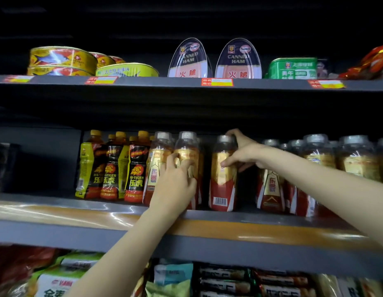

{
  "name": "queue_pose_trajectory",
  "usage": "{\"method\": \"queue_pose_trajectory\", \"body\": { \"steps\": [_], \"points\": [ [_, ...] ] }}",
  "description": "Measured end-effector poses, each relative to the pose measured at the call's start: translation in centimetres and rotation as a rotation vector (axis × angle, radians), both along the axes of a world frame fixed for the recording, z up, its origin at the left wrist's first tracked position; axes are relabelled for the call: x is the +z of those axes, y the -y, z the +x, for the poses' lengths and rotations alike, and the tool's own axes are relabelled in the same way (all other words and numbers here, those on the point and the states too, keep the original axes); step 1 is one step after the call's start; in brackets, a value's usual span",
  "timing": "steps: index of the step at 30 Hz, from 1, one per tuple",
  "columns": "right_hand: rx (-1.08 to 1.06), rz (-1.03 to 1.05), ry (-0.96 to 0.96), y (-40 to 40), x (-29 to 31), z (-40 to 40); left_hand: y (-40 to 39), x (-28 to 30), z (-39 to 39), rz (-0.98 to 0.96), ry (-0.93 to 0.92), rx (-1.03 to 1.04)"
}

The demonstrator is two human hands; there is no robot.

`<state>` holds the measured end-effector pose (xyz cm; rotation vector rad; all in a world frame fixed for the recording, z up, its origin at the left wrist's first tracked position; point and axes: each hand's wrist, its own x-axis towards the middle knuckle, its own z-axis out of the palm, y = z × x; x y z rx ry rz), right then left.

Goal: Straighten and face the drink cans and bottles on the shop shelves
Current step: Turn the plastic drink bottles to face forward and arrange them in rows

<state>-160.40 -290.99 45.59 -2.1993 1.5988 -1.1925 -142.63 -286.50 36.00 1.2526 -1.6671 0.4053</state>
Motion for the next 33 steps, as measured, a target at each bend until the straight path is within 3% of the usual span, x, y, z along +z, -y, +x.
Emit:
{"method": "queue_pose_trajectory", "body": {
  "steps": [7, 11, 17, 21, 25, 28, 31, 33],
  "points": [
    [0.045, 0.131, 0.2, -3.5, -3.7, -1.7, -0.4, 0.0, 0.0, -0.002, -0.013, 0.006],
    [0.041, 0.046, 0.298, -4.6, -5.7, -2.2, -0.5, 0.0, 0.0, 0.023, 0.005, 0.018],
    [0.07, 0.124, 0.372, -6.3, -5.9, -2.1, -1.1, 0.6, -0.2, 0.094, 0.023, 0.044],
    [0.012, 0.034, 0.357, -6.6, -6.5, 0.0, -2.2, 0.6, 0.1, -0.003, 0.025, 0.021],
    [0.068, -0.115, 0.515, -7.7, -6.9, -0.5, -4.2, -0.1, 0.9, -0.062, -0.096, -0.13],
    [0.218, -0.182, 0.758, -9.8, -6.3, -1.2, -6.6, -1.0, 0.8, -0.081, -0.148, -0.297],
    [0.442, -0.075, 1.009, -12.5, -5.9, -1.3, -9.5, -1.5, -1.2, 0.131, -0.36, -0.601],
    [0.529, -0.004, 1.013, -14.1, -5.9, -1.3, -10.7, -1.4, -3.0, 0.293, -0.618, -0.871]
  ]
}}
